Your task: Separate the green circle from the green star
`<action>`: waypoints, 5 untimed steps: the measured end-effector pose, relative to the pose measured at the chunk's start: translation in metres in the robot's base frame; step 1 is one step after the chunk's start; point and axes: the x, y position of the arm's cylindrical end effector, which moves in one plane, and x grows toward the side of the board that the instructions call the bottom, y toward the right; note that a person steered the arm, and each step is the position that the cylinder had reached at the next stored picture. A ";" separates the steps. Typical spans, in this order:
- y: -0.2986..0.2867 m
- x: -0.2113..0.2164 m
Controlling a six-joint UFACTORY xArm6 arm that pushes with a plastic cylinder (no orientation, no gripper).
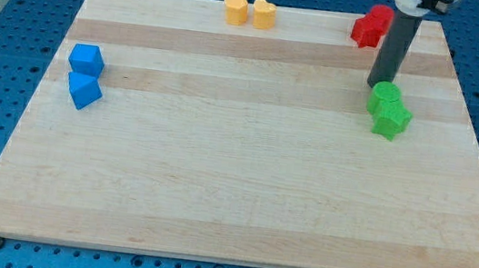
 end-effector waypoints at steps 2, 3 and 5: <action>0.000 0.000; 0.002 -0.010; 0.052 0.011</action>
